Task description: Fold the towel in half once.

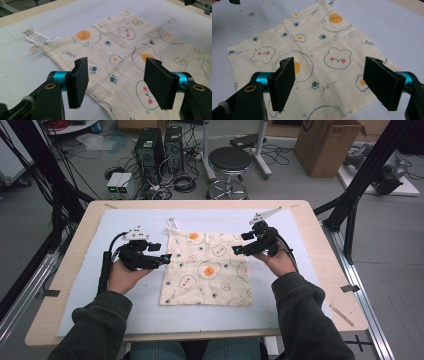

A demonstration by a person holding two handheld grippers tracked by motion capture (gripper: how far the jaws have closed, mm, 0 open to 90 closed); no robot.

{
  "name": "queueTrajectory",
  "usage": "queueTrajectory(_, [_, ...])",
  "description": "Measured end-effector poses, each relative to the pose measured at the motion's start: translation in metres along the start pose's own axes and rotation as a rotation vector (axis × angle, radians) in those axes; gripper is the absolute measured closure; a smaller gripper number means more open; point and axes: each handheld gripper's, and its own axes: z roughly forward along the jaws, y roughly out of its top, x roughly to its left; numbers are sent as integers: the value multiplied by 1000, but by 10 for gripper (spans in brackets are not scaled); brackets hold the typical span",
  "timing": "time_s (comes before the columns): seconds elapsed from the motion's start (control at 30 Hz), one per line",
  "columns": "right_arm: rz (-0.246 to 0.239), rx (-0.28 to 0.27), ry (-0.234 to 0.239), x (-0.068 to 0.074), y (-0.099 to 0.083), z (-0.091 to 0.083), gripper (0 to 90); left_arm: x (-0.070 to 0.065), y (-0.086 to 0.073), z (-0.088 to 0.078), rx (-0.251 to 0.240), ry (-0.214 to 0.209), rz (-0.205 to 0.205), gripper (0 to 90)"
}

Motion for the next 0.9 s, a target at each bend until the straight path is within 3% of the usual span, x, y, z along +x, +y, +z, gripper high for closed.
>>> queueTrajectory(0.33, [28, 15, -14, -20, 16, 6, 261, 21, 21, 12, 2, 18, -27, 390])
queueTrajectory(0.47, [45, -16, -16, -30, 21, 8, 284, 30, 32, 19, 8, 33, -29, 395])
queueTrajectory(0.57, [53, 10, -31, -39, 20, 13, 284, 36, 39, 25, 6, 46, -34, 407])
queueTrajectory(0.7, [109, -15, -39, -51, 19, 16, 287, 45, 46, 40, 30, 66, -40, 412])
queueTrajectory(0.73, [112, -20, -39, -54, 18, 18, 288, 48, 46, 43, 20, 71, -45, 418])
queueTrajectory(0.9, [145, -16, -80, -65, 17, 24, 311, 60, 46, 62, 62, 84, -69, 434])
